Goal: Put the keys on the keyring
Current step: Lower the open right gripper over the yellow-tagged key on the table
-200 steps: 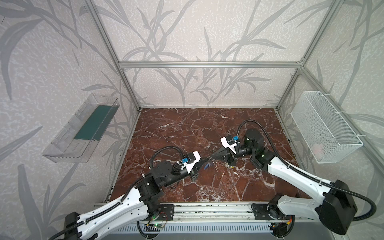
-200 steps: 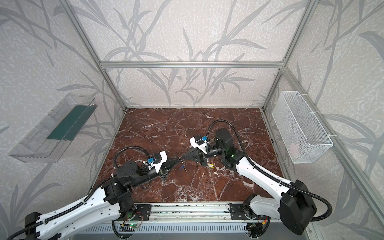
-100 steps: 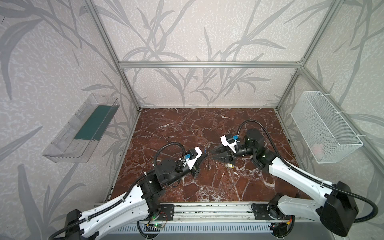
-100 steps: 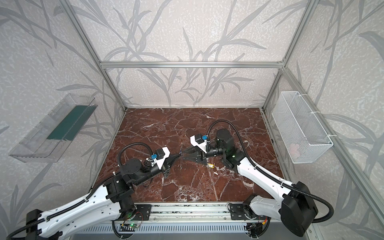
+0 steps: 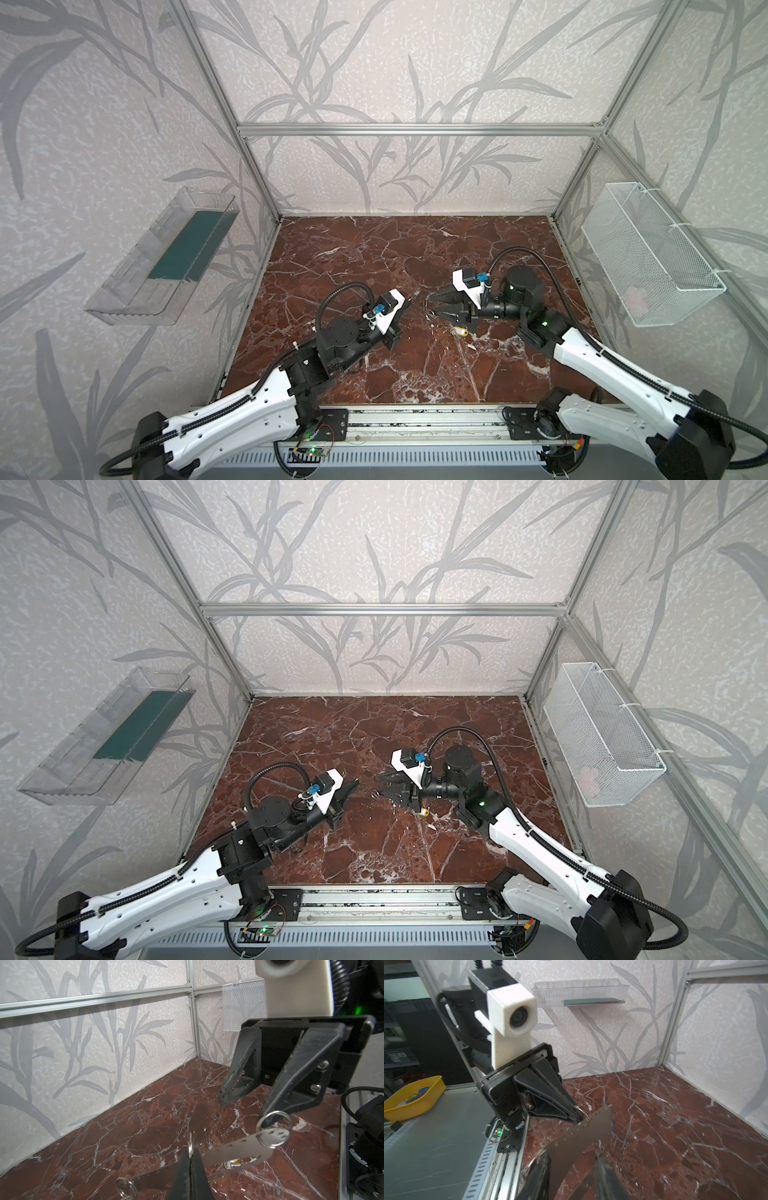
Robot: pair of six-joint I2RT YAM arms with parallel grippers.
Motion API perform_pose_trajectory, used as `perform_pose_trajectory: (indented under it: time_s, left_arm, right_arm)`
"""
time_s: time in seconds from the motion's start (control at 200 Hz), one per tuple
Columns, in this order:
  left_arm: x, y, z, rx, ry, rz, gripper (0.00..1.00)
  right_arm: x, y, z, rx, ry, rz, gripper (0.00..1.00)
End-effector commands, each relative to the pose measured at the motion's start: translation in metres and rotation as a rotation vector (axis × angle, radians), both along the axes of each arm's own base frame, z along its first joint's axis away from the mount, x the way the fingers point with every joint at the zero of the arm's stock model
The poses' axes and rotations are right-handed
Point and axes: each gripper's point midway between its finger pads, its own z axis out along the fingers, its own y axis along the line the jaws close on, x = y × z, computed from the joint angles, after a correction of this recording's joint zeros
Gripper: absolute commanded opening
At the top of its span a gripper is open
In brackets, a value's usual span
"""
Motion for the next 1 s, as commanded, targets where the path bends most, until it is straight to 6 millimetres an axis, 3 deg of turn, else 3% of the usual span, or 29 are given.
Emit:
perform_pose_trajectory:
  time_s: [0.0, 0.19, 0.48, 0.825, 0.995]
  left_arm:
    - [0.007, 0.005, 0.019, -0.017, -0.047, 0.057, 0.00]
    - [0.013, 0.003, 0.008, 0.014, -0.037, 0.089, 0.00]
    - [0.010, 0.005, -0.001, -0.011, -0.012, 0.093, 0.00]
    - [0.007, 0.017, -0.006, -0.026, 0.004, 0.116, 0.00]
    - [0.006, 0.015, -0.007, -0.017, 0.011, 0.107, 0.00]
  right_arm:
    - [0.012, -0.016, -0.021, -0.074, 0.050, -0.146, 0.37]
    - [0.036, -0.044, -0.050, -0.131, 0.155, -0.404, 0.37]
    - [0.054, -0.081, -0.125, -0.305, 0.348, -0.674, 0.37]
    - [0.052, -0.086, -0.199, -0.475, 0.587, -0.740, 0.34]
    - [0.049, -0.083, -0.222, -0.542, 0.699, -0.740, 0.25]
